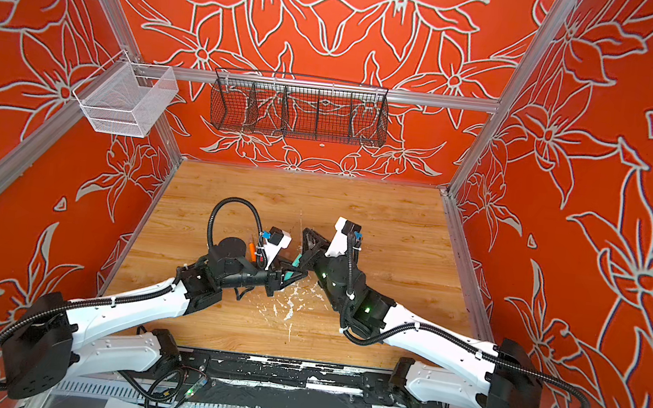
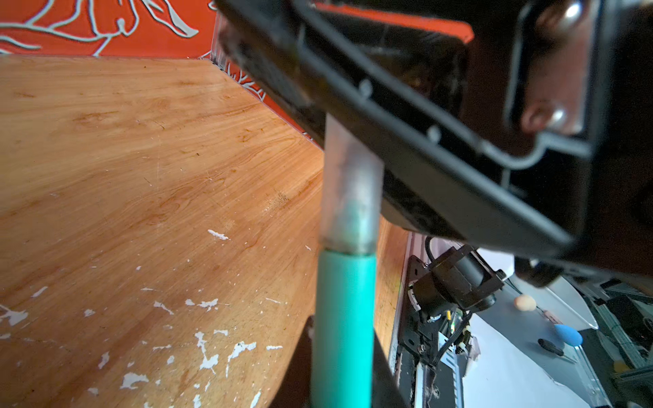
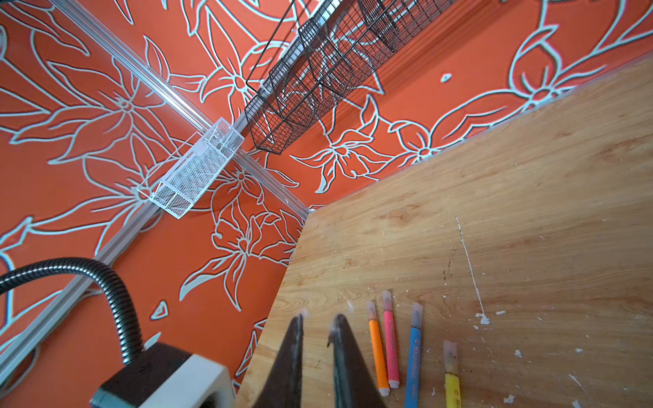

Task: Insert the pens into the pen caps
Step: 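Press the clear cap down onto the green marker with the right gripper, then open the right gripper and lift it off the capped green marker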

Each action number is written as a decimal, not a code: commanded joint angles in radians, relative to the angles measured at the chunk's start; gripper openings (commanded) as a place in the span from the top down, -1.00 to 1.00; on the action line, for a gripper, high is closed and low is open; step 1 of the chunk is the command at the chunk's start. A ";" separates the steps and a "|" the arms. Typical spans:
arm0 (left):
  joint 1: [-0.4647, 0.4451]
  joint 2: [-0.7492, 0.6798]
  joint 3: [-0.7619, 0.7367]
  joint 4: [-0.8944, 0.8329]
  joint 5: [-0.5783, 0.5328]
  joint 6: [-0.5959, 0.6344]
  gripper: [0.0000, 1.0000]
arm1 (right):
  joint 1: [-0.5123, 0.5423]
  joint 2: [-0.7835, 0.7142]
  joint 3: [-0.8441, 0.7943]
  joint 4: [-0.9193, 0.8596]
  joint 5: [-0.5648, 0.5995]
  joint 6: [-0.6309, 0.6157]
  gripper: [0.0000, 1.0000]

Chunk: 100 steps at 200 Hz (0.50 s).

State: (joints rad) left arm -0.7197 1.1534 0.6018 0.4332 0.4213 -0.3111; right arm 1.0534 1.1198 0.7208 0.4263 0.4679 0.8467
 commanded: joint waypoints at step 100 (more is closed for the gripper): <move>0.175 -0.036 0.128 0.169 -0.509 -0.112 1.00 | 0.170 -0.006 -0.035 -0.219 -0.263 -0.024 1.00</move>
State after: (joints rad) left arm -0.6682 1.1584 0.6098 0.4339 0.4469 -0.2611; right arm 1.0561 1.1694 0.7212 0.5106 0.4706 0.8257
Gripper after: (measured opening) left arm 0.150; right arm 0.162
